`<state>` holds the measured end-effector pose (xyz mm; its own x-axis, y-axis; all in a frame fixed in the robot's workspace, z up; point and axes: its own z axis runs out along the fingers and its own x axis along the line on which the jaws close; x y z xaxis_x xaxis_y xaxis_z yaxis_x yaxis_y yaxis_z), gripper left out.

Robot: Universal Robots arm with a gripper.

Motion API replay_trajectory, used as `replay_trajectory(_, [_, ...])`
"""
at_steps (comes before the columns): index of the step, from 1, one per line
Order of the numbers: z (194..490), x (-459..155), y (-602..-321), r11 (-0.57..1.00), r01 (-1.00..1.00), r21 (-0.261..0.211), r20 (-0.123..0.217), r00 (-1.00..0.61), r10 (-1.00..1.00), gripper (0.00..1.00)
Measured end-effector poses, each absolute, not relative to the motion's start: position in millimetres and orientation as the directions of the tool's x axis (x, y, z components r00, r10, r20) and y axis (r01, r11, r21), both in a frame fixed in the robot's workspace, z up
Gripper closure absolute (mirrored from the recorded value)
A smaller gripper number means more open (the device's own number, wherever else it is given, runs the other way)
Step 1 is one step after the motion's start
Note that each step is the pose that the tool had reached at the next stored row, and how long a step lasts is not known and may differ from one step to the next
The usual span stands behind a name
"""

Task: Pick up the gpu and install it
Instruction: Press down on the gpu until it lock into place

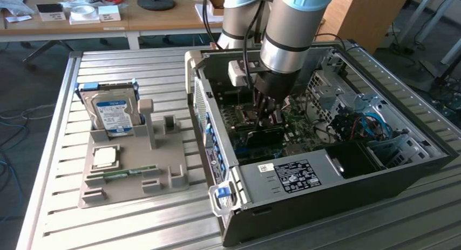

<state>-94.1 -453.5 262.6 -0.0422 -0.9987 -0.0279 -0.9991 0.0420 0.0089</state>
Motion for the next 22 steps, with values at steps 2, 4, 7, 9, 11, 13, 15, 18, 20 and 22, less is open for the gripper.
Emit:
replay_trajectory(2, [261.7, -94.5, -453.6, 0.042, -0.999, 0.009, -0.028, -0.042, -0.999, 0.89])
replay_trajectory(4, [261.7, -94.7, -453.6, 0.042, -0.999, 0.009, -0.028, -0.042, -0.999, 0.89])
replay_trajectory(7, [261.7, -94.7, -453.6, 0.042, -0.999, 0.009, -0.028, -0.042, -0.999, 0.89])
replay_trajectory(9, [261.5, -95.2, -454.0, 0.042, -0.999, 0.009, -0.028, -0.042, -0.999, 0.89])
replay_trajectory(11, [261.5, -95.6, -454.5, 0.042, -0.999, 0.008, -0.028, -0.042, -0.999, 0.89])
replay_trajectory(13, [261.5, -95.8, -454.5, 0.042, -0.999, 0.008, -0.028, -0.042, -0.999, 0.89])
replay_trajectory(15, [261.2, -96.0, -454.6, 0.042, -0.999, 0.008, -0.028, -0.042, -0.999, 0.89])
replay_trajectory(18, [260.6, -96.8, -454.7, 0.042, -0.999, 0.009, -0.027, -0.042, -0.999, 0.89])
replay_trajectory(20, [260.2, -96.7, -454.6, 0.042, -0.999, 0.008, -0.028, -0.042, -0.999, 0.89])
replay_trajectory(22, [260.2, -96.8, -454.6, 0.042, -0.999, 0.008, -0.028, -0.042, -0.999, 0.89])
